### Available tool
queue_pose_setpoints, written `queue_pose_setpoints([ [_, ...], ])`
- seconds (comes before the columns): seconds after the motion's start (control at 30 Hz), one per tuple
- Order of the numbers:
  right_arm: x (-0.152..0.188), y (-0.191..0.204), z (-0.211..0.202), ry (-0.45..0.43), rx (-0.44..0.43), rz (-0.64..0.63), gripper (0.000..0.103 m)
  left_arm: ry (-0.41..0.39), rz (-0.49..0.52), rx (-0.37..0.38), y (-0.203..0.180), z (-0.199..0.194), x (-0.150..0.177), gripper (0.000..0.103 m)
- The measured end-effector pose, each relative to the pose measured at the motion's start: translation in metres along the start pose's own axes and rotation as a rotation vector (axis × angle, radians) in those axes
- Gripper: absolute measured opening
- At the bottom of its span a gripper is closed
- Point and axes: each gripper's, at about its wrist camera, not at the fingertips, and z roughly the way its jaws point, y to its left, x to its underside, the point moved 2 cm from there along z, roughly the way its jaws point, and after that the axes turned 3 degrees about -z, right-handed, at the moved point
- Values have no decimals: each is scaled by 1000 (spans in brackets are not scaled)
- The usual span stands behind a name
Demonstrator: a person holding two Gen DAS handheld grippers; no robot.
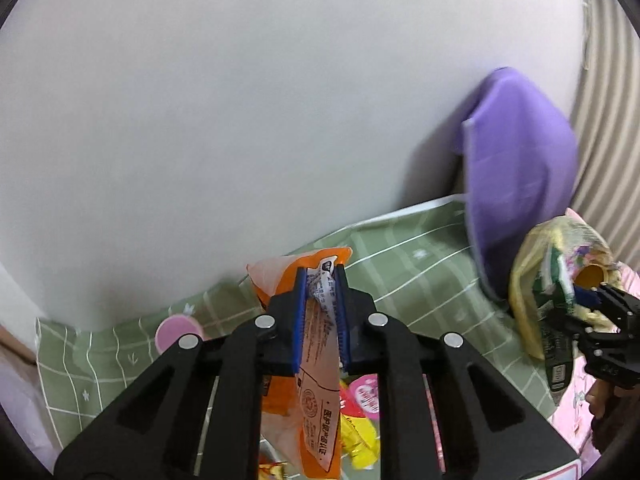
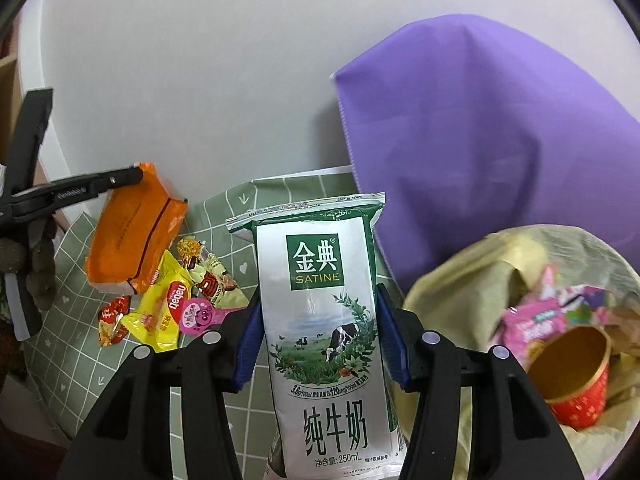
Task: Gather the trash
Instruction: 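Carry the bread bag and milk carton over the yellow bag with both tools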
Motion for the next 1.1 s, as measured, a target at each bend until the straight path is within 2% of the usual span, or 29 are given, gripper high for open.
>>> queue_pose_setpoints([
  [0.2, 6, -8, -22, -30, 30, 15, 49, -66, 14, 107, -36, -25, -12, 13],
  [0.4, -13, -33, -69, -134, 82, 28, 49, -130, 58, 230, -78, -47, -42, 13],
  [0.53, -33, -68, -119, -236, 159, 48, 49, -158, 41, 379, -115, -54, -68, 13],
  [0.7, -41, -120, -167, -302, 291, 82, 49, -189, 21, 589, -172, -58, -95, 13],
  [0.8, -35, -151, -187, -313, 358, 110, 49, -188, 20, 681, -206, -52, -102, 13],
  [0.97, -20, -183, -199, -331, 395, 185, 49, -191, -4, 834, -261, -28, -99, 13],
  [1.03, -17, -195, -199, -351, 389, 229, 49, -191, -7, 859, -278, -12, -89, 13],
  [1.1, -17, -203, -194, -364, 376, 265, 49, -148, 11, 848, -291, 10, -75, 13],
])
